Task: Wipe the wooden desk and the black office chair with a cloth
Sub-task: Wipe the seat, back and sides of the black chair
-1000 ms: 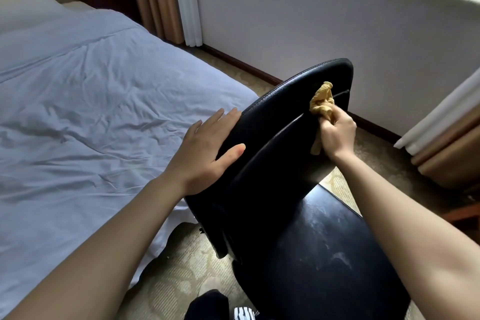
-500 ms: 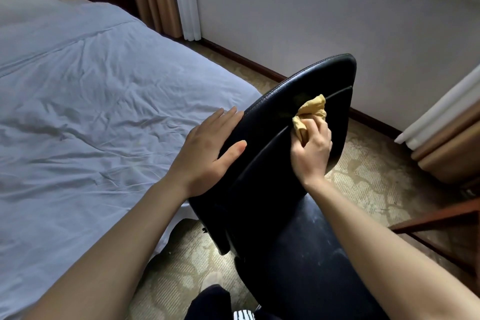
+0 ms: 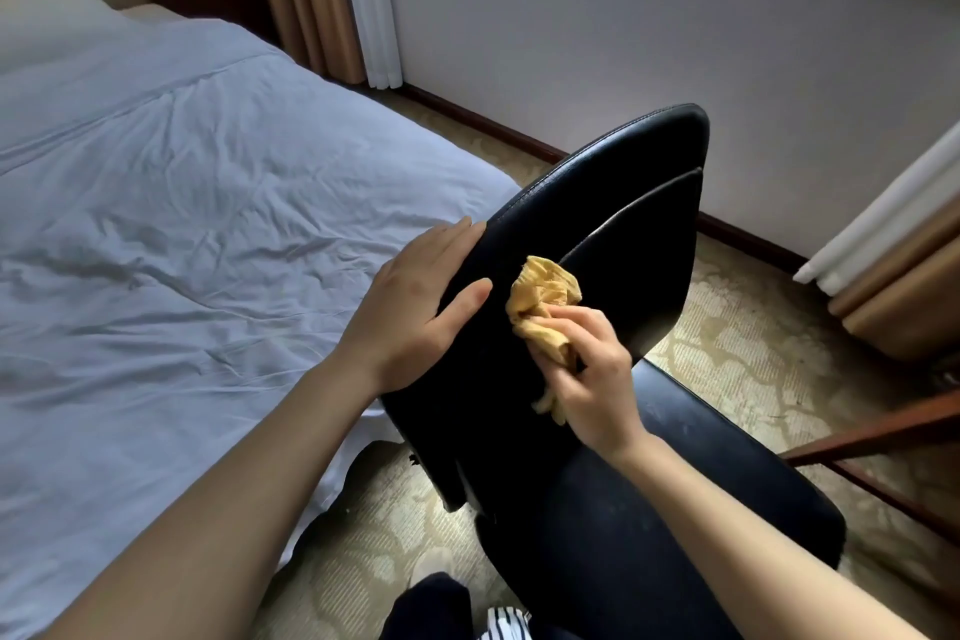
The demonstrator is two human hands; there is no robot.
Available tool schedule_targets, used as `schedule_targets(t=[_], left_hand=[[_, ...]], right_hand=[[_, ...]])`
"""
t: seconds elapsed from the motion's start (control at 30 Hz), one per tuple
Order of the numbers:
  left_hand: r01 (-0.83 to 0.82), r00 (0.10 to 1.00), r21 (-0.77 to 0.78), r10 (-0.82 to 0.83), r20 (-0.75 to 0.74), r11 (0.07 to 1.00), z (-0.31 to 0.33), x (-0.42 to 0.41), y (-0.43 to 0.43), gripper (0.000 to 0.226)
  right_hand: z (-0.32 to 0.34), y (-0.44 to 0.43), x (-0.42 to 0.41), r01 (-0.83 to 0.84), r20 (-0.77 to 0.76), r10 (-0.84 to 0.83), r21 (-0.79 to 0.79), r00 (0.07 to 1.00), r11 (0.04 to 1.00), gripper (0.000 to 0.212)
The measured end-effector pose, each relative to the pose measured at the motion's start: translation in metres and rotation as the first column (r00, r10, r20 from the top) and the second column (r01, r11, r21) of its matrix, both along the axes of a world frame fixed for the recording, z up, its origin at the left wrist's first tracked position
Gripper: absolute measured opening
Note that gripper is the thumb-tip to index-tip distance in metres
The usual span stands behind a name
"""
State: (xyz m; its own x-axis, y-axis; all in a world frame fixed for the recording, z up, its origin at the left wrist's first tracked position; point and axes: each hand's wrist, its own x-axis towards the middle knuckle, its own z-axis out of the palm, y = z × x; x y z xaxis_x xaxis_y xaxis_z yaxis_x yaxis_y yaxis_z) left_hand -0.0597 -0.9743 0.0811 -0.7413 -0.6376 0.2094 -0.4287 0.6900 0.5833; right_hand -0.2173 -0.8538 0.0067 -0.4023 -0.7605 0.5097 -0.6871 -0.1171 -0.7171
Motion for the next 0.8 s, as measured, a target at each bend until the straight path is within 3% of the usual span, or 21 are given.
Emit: schedule_targets(t=[0.1,0.2,0.33,0.43,0.6,0.8], left_hand=[[0.016,1.000,-0.001,-0.016,-0.009,1.000,-0.001,0.001,0.000,0.068],[0.018,1.000,-0.002,-0.018,-0.013,1.000,-0.001,0.001,-0.001,0.068],[0.021,1.000,-0.014,-0.021,-0.023,1.000,0.000,-0.001,-0.002,0.067],[0.016,0.999,-0.002,-0.016,-0.028,1.000,-0.002,0.000,-0.001,0.067],[-0.001,0.998,0.010,0.002,-0.067,1.000,-0.001,0.000,-0.001,0.063],[-0.002,0.993,0.037,0.007,-0.115,0.999,0.000,0.000,0.000,0.060]], right_hand=[[0.016,0.001,-0.035,0.166,0.090,-0.162,-0.037,0.983,0.985,0.018],[0.037,-0.018,-0.088,0.400,0.160,-0.392,-0.026,0.906,0.916,0.016],[0.056,-0.059,-0.156,0.588,0.260,-0.613,0.172,0.747,0.790,0.027],[0.064,-0.086,-0.185,0.588,0.289,-0.684,0.357,0.670,0.726,0.034],[0.051,-0.113,-0.161,0.486,0.262,-0.653,0.488,0.711,0.725,0.034],[0.015,-0.071,-0.113,0.378,0.148,-0.434,0.298,0.889,0.876,0.036]])
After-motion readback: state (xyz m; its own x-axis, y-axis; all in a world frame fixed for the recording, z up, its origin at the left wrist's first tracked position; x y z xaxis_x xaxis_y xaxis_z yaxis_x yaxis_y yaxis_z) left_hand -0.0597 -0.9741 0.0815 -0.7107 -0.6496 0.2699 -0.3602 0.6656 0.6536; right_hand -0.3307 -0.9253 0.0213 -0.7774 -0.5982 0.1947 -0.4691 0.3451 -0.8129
